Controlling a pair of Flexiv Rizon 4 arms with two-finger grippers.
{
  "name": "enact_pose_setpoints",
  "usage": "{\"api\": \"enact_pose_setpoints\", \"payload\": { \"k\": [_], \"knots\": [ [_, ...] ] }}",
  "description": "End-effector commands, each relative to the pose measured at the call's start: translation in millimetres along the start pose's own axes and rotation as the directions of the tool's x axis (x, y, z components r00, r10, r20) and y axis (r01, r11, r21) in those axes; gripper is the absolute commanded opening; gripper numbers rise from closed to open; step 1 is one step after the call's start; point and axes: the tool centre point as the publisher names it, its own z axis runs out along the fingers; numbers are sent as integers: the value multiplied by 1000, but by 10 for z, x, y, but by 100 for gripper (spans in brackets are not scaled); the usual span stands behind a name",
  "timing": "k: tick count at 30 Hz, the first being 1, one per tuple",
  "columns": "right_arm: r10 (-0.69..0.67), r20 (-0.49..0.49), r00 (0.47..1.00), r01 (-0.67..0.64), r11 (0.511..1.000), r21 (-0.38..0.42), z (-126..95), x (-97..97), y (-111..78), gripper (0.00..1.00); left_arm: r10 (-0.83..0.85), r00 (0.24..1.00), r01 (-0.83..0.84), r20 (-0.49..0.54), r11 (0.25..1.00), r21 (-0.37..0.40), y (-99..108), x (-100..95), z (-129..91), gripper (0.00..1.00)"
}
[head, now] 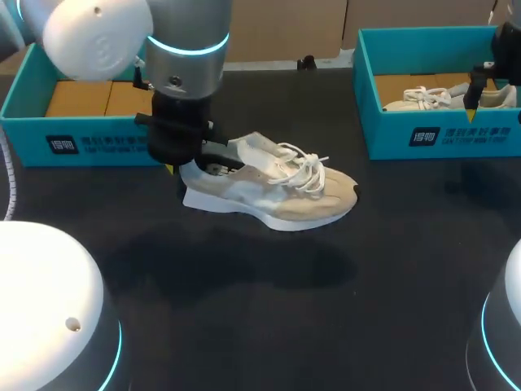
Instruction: Take the shoe out of the shoebox, open the shoe tongue, remove and reinsert the insole, then place the shoe into the shoebox
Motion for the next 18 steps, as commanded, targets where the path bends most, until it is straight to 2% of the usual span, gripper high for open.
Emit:
{"api": "enact_pose_setpoints", "payload": {
  "k": [1, 4, 10, 11, 14, 18],
  "knots": [
    [0, -1, 1000, 0, 1000, -2, 2, -1, -7, 100, 18, 1000, -18, 15, 1000, -10, -17, -88, 41, 0],
    [0, -1, 1000, 0, 1000, -2, 2, -1, -7, 100, 36, 999, -36, 1, 999, -22, -131, -398, 256, 0],
    [0, -1, 1000, 0, 1000, -2, 2, -1, -7, 100, 35, 999, -36, 31, 999, 18, -302, -872, 628, 0],
    [0, -1, 1000, 0, 1000, -2, 2, -1, -7, 100, 28, 999, -30, 33, 999, 44, -326, -957, 703, 0],
    [0, -1, 1000, 0, 1000, -2, 2, -1, -7, 100, 9, 1000, -10, 22, 999, 43, -381, -1064, 808, 0],
    [0, -1, 1000, 0, 1000, -2, 2, -1, -7, 100, -17, 999, 15, 40, 998, 68, -428, -1110, 922, 0]
  ]
}}
